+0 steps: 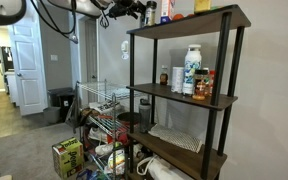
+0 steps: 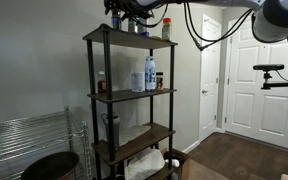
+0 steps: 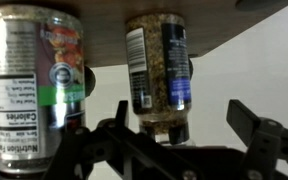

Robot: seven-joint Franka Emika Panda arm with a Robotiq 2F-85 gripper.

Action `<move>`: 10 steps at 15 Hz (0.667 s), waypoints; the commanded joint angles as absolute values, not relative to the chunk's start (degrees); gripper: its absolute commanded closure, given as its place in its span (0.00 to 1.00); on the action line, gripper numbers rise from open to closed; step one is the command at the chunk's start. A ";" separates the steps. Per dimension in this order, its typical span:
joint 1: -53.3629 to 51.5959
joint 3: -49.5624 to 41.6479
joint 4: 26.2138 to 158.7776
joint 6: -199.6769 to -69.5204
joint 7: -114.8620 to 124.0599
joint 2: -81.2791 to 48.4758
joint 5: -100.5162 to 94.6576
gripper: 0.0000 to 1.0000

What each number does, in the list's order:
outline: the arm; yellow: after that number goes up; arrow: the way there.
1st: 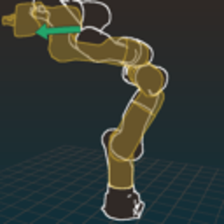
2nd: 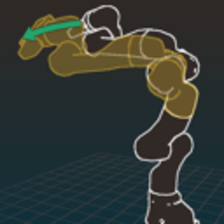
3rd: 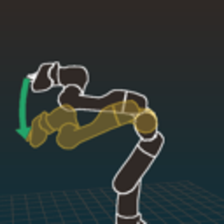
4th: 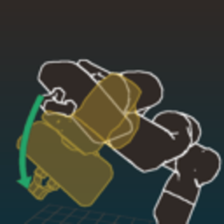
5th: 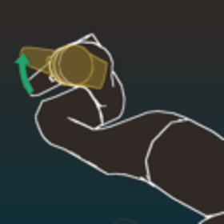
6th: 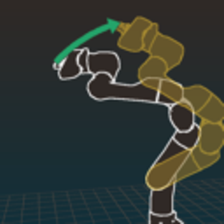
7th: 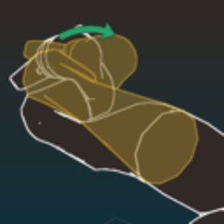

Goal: Move one glass jar to the second shelf from the top.

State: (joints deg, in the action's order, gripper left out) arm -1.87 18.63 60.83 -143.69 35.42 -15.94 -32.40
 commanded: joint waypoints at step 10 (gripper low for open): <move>-4.10 16.57 58.93 -142.49 37.72 -16.89 -33.92 0.70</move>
State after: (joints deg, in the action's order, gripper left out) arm -3.11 17.19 60.19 -143.69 35.43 -16.41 -32.40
